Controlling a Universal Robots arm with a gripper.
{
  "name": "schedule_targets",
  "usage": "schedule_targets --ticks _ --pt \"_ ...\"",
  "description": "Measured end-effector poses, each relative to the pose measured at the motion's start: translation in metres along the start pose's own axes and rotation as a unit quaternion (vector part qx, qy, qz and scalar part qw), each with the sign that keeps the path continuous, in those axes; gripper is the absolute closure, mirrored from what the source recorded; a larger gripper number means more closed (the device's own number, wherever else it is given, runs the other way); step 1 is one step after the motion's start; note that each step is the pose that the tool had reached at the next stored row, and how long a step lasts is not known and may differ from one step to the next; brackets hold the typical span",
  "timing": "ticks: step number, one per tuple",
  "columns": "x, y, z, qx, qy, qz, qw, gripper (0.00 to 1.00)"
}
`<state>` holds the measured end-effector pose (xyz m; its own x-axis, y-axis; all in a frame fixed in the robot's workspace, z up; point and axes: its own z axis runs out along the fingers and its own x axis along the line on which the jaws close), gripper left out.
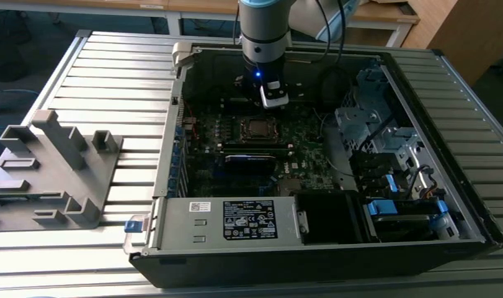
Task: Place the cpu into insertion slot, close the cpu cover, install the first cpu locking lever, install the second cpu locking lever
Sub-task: 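Install the first cpu locking lever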
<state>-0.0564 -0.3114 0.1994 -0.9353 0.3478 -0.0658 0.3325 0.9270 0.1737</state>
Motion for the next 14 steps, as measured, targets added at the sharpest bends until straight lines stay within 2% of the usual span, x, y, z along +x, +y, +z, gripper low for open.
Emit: schedule_targets --ticks 6,14 --pt "-0.0028 0.0010 0.0007 0.0000 0.0000 0.000 1.00000 0.90" --pt "-0.0030 0.0010 0.0013 0.0000 -0.0002 0.000 1.00000 0.90"
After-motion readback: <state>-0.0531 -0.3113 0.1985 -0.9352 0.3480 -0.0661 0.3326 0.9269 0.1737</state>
